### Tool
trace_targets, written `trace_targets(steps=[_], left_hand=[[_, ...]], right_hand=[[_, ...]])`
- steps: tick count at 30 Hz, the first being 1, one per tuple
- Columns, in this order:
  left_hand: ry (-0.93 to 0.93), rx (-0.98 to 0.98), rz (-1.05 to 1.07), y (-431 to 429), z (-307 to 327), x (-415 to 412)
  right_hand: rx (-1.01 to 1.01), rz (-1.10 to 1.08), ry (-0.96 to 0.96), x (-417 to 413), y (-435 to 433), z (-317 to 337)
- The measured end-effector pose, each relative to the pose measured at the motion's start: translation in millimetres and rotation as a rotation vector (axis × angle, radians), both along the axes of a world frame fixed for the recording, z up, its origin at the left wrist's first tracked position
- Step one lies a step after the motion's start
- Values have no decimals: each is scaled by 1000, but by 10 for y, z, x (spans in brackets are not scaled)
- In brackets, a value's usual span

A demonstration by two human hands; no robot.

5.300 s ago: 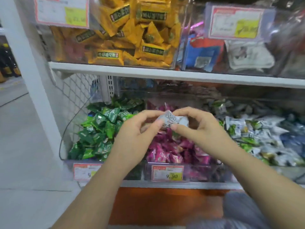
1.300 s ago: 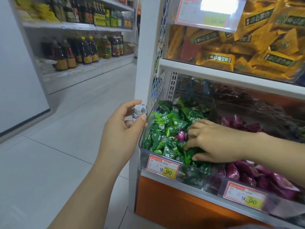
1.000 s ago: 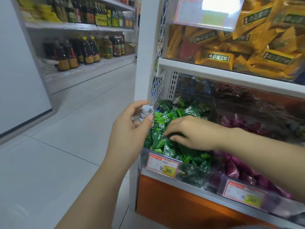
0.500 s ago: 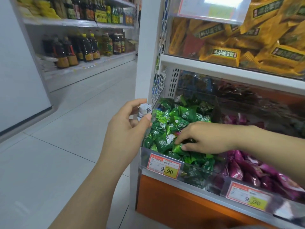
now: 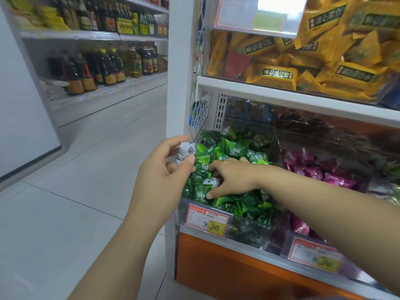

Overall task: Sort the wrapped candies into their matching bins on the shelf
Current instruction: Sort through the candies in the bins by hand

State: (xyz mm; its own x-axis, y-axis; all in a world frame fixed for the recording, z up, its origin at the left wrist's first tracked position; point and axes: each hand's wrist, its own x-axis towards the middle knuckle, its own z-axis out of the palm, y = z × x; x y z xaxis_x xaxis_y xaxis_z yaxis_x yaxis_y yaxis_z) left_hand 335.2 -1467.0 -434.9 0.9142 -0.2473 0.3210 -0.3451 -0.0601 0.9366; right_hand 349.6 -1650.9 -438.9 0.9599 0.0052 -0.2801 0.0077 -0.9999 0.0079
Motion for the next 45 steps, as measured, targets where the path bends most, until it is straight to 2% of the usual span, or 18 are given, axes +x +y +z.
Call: trace_targets(steps=[7,11,14,19,22,30,35,40,45], left_hand=[[5,5,0,27,-16,24],[2,12,-8,32,-21,45],[8,-4,-18,44,-21,48],[24,-42,-57,15,-12,21],[60,-50,-138,-59,-15,-36],[291,-229,-395,-257,-23,-93],[304,-236,-466,-396,9,-171],[271,-240,-410,-666,60,-326],[186,-116,-447,-965,80,-557]], right_hand=[[60,2,17,-19,23,40],[122,55,-75,-73,11,49],[276,57,-203,-194,-21,119],[670,-64,-539,-462,-80,391],[875,-64,-635,-586,-60,490],[695,74,-778,-829,100,373],[678,114,-872,-943,38,313],[657,35,-863,-1265,-261,343],[606,-178,-971,-1755,-714,354]])
